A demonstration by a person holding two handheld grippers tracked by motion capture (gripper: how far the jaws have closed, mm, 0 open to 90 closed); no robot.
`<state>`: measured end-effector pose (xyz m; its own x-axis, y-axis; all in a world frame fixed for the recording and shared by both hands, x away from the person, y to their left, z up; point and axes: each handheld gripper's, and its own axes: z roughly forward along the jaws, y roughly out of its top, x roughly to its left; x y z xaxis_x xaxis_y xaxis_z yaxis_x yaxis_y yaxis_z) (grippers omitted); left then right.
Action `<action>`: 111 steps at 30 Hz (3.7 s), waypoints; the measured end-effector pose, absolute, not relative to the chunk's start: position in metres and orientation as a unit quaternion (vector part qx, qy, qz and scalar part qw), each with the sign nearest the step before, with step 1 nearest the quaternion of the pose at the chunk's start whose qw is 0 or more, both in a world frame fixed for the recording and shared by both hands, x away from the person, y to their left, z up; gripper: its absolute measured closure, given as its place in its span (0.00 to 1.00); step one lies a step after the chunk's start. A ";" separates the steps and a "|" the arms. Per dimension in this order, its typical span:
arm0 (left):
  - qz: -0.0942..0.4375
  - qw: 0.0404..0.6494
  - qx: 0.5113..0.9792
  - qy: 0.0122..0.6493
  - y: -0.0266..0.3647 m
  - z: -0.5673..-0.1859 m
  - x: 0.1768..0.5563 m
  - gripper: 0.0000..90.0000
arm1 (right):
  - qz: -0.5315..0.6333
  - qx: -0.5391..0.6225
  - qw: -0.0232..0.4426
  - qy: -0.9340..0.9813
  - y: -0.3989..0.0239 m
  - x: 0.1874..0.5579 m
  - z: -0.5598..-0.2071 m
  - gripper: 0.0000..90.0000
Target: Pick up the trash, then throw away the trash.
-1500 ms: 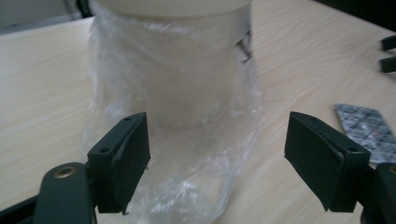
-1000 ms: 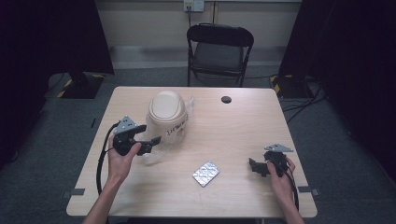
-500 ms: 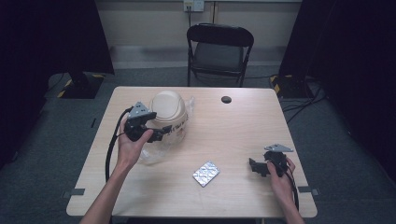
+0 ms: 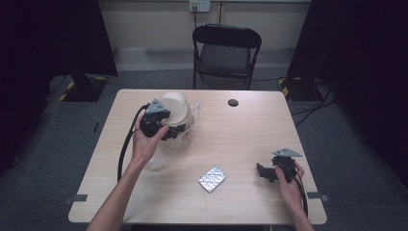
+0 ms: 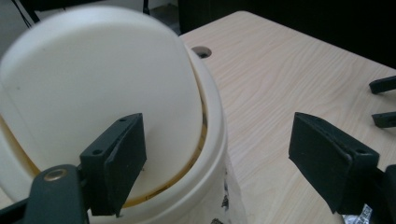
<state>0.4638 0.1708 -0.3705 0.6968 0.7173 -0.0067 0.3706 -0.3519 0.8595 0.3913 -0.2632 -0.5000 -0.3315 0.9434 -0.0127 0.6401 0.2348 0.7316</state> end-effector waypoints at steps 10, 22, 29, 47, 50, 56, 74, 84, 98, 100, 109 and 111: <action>0.189 0.442 0.806 0.345 0.167 -0.373 0.478 0.22 | 0.322 0.528 0.235 0.750 -0.263 0.391 -0.500 0.12; 0.179 0.413 0.822 0.350 0.159 -0.387 0.490 0.21 | 0.322 0.528 0.235 0.750 -0.263 0.391 -0.500 0.12; 0.180 0.423 0.818 0.347 0.158 -0.386 0.488 0.21 | 0.322 0.528 0.236 0.750 -0.263 0.391 -0.500 0.12; 0.214 0.464 0.799 0.316 0.155 -0.373 0.429 0.22 | 0.322 0.528 0.235 0.750 -0.263 0.391 -0.500 0.12; 0.203 0.475 0.793 0.323 0.157 -0.376 0.419 0.22 | 0.322 0.528 0.235 0.750 -0.263 0.391 -0.500 0.12; 0.185 0.475 0.798 0.321 0.154 -0.387 0.405 0.23 | 0.322 0.528 0.235 0.750 -0.263 0.391 -0.500 0.12; 0.148 0.432 0.846 0.273 0.100 -0.444 0.366 0.23 | 0.322 0.528 0.235 0.750 -0.263 0.391 -0.500 0.12; 0.106 0.411 0.863 0.273 0.089 -0.472 0.358 0.23 | 0.322 0.528 0.235 0.750 -0.263 0.391 -0.500 0.12; 0.101 0.397 0.871 0.272 0.078 -0.491 0.354 0.21 | 0.322 0.528 0.235 0.750 -0.263 0.391 -0.500 0.12; 0.097 0.396 0.870 0.278 0.077 -0.493 0.355 0.21 | 0.322 0.528 0.235 0.750 -0.263 0.391 -0.500 0.12; 0.103 0.387 0.878 0.262 0.068 -0.499 0.349 0.18 | 0.322 0.528 0.236 0.750 -0.263 0.391 -0.500 0.12; 0.109 0.388 0.877 0.262 0.066 -0.500 0.347 0.17 | 0.322 0.528 0.235 0.750 -0.263 0.391 -0.500 0.12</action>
